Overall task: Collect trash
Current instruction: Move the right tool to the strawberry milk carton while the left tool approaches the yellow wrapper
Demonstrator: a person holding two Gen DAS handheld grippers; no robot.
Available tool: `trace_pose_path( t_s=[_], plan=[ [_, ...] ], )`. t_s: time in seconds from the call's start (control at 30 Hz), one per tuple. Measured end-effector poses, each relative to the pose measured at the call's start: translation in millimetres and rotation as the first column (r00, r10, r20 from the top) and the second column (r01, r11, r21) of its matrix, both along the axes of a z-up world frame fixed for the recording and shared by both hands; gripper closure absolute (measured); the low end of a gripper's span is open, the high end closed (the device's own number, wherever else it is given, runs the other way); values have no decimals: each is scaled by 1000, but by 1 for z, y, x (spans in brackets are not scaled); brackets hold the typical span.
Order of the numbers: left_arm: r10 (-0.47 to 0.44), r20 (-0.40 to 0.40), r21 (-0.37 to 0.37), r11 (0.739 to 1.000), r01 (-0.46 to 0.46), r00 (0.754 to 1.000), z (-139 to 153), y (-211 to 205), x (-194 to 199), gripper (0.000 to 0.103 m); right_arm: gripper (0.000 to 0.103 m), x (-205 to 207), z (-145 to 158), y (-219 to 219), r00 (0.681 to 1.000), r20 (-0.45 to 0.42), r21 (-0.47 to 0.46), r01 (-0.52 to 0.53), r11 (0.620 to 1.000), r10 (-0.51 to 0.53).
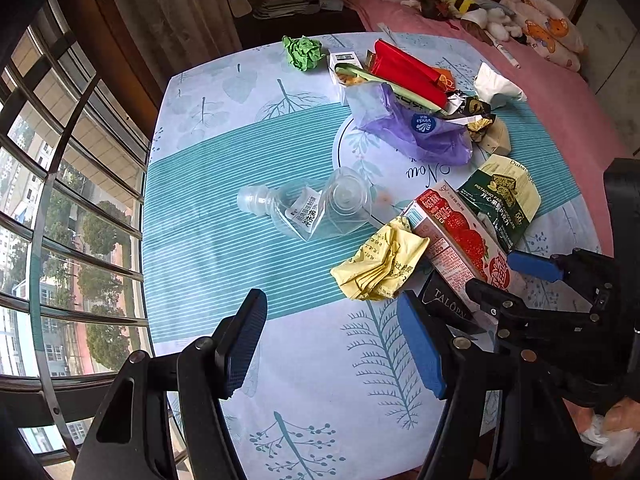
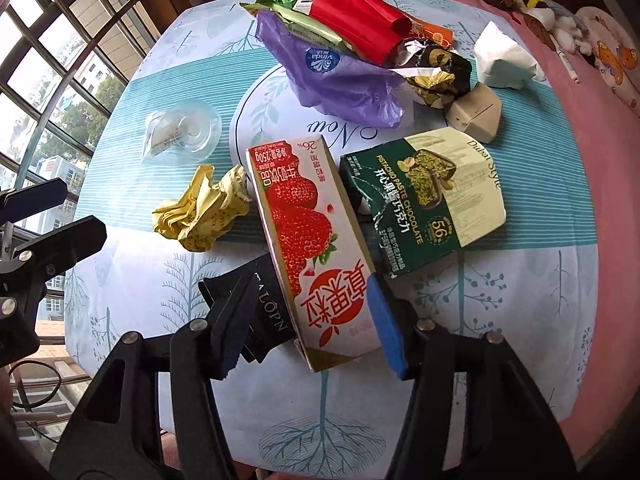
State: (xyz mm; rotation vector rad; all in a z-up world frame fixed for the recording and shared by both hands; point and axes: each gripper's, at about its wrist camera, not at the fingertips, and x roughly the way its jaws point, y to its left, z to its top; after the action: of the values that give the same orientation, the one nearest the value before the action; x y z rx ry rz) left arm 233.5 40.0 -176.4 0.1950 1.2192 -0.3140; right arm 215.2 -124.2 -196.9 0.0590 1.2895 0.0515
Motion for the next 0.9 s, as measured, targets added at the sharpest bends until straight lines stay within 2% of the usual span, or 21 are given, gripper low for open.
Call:
trace_pose_path(
  t_s=[0.07,0.2,0.3,0.47,0.67,0.73,0.77,0.9],
  plan=[
    [2,-9,4,1000,-2,1000,-2,2,0,34,60,-3,1,5,1000,-9,10,-22,1000,22],
    [12,-31,-6,1000,-13,999,-6,8,2,34,60,-5,1,10,999,-3,-7,-53,999,53],
    [26,-56,-26,999,-27,998,-9,16,6,33,60,-2,2,5,999,2,19,-35,999,35],
    [20,-94,-58,998,-25,995,-14,22,10,33,51,9,-2,-10,1000,-27,61,14,998,-13],
    [-42,-137,-67,997,34,990,-27,3,16,33,48,19,-21,3,995,-85,19,-43,999,45],
    [-62,-158,-67,996,52,986,-36,-7,19,33,48,20,-25,8,995,-85,4,-57,998,57],
    [-68,-170,-73,996,56,983,-41,-11,22,33,52,19,-25,9,995,-80,-2,-58,998,58],
    [-64,-197,-85,995,48,978,-55,-24,34,34,54,11,-11,3,999,-5,17,-37,999,37]
  ],
)
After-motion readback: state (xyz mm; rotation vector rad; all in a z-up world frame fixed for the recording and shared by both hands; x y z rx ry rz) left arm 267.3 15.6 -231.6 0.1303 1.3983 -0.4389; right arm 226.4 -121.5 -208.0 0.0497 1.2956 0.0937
